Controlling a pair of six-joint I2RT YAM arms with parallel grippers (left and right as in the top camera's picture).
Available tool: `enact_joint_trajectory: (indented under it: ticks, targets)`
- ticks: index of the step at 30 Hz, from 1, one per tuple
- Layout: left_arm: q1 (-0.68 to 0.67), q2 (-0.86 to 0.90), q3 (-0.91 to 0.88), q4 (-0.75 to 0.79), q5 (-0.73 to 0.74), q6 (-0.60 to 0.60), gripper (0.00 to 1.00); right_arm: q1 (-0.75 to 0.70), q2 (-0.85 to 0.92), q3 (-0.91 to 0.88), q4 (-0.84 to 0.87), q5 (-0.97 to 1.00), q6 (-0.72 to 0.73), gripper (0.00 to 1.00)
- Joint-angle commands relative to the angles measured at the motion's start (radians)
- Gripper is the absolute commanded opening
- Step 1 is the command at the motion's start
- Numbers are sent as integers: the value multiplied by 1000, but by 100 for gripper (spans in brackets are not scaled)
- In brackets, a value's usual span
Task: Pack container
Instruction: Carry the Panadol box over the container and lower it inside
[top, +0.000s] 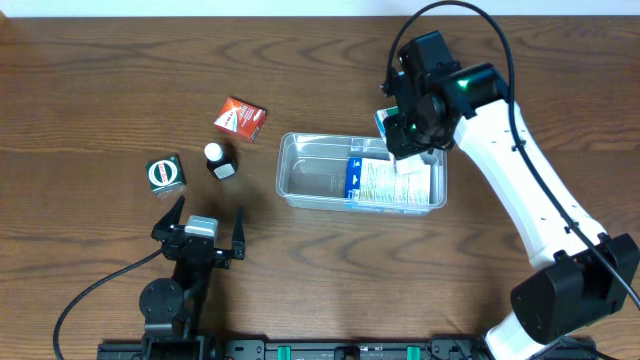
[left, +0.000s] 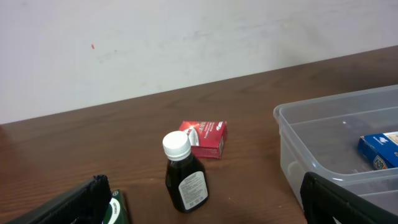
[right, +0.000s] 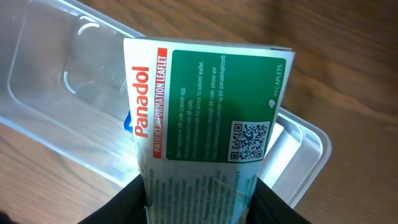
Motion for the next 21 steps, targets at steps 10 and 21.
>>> enact_joint_trajectory:
  ticks: [10, 21]
  targets:
    - [1, -6, -19, -32, 11, 13, 98, 11, -18, 1, 0, 7, 270, 36]
    - [1, -6, -19, -32, 11, 13, 98, 68, -18, 1, -2, 198, 775, 30]
